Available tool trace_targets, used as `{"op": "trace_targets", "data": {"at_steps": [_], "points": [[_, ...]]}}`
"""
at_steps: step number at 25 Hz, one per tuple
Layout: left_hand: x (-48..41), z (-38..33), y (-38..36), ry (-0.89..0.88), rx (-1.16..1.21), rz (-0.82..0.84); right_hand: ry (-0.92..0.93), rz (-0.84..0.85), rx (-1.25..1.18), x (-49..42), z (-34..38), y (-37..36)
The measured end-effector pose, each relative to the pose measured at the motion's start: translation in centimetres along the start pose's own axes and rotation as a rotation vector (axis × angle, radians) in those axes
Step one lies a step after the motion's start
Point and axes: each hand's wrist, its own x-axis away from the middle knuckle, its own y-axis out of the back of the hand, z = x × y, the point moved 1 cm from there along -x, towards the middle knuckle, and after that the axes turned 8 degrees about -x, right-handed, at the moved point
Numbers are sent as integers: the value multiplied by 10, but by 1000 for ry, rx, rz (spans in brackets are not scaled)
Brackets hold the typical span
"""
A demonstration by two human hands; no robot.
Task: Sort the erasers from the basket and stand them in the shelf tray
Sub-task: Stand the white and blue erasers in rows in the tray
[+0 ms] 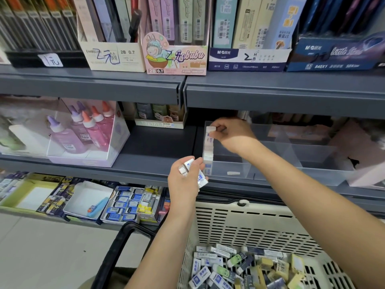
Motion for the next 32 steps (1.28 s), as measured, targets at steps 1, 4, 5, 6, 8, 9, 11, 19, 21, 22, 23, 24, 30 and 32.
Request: {"op": "trace_targets", "data": {"at_steps": [1, 4, 5, 6, 8, 9, 11, 19, 21, 22, 23, 24, 30, 32], "points": [[0, 0, 0, 1, 1, 3, 1, 15, 33, 1, 1, 1], [0, 0, 0, 8, 12, 9, 10, 53, 95, 1, -1, -1], [0, 1, 0, 11, 18, 8, 8, 54, 99, 1, -2, -3], [0, 1, 0, 12, 23, 8, 1, 52, 86, 1, -5, -6], [1, 1, 0, 14, 29, 5, -29, 60, 60, 0, -10, -12], [1, 0, 0, 17, 32, 3, -45, 71, 61, -1, -14, -14], [1, -1, 0, 23, 49, 1, -59, 93, 58, 0, -20, -17], [14, -10, 4, 10, 17, 145, 56, 120, -46, 33, -12, 0], [17, -11, 2, 30, -10, 210, 92, 176, -192, 55, -2, 4], [18, -12, 1, 33, -31, 229, 85, 215, -230, 64, 2, 4], [20, -12, -1, 34, -48, 240, 70, 241, -246, 70, 3, 5], [20, -11, -3, 38, -59, 249, 53, 243, -267, 73, 2, 7], [24, -9, -4, 174, 49, 347, -61, 160, -541, 75, -10, 27], [23, -8, -4, 107, 18, 301, -54, 137, -484, 77, -13, 28]]}}
